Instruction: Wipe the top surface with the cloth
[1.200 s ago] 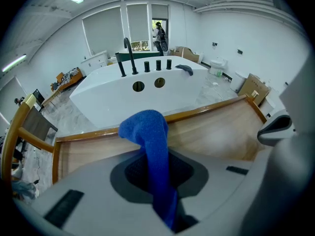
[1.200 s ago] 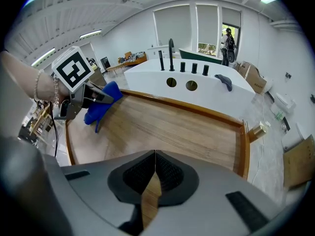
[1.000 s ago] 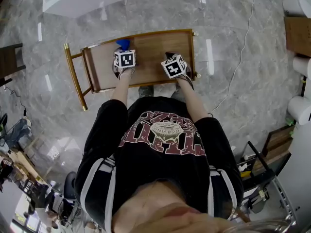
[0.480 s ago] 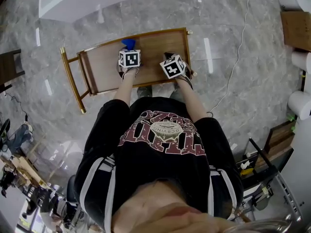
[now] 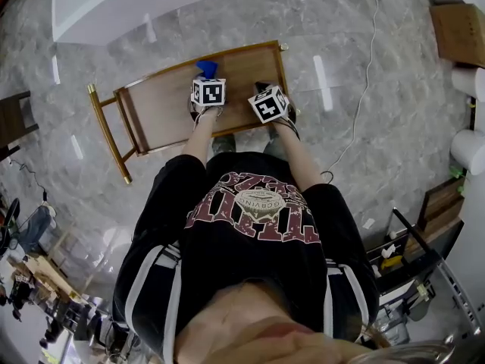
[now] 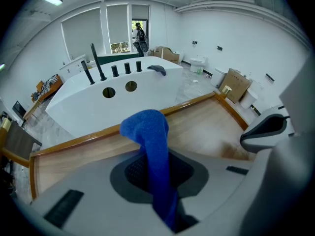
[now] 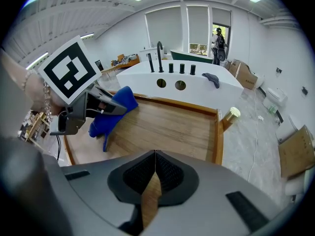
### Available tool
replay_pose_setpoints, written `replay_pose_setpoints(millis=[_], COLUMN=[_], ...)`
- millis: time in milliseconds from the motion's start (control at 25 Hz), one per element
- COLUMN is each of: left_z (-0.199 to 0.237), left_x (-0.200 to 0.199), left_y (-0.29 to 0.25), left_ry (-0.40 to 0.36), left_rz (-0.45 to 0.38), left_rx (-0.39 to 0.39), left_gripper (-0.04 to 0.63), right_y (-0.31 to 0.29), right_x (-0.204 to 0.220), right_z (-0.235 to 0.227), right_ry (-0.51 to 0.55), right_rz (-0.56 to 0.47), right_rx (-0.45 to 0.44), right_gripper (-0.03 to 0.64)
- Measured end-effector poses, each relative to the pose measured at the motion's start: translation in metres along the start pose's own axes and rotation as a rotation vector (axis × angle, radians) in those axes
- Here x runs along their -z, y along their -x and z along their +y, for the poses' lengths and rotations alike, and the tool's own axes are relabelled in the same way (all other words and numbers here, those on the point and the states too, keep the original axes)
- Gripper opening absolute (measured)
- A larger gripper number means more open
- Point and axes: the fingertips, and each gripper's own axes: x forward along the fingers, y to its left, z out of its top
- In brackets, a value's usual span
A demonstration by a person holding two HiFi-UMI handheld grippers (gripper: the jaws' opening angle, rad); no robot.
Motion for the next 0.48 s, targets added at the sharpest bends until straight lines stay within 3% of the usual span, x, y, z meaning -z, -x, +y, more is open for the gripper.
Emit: replay_pose_setpoints(millis=[480], left_z=[-0.044], left_x=[-0.024], left_y=[-0.016], left_ry=[-0.061], left_rz=[0.003], left_rx=[0.051], left_gripper=[0.1], right_y=[0.011], right_x=[0.015], right_z=[-0.025], right_ry=[-0.049], right_rz=[0.0], right_rx=[0.016], right_gripper=[0.018])
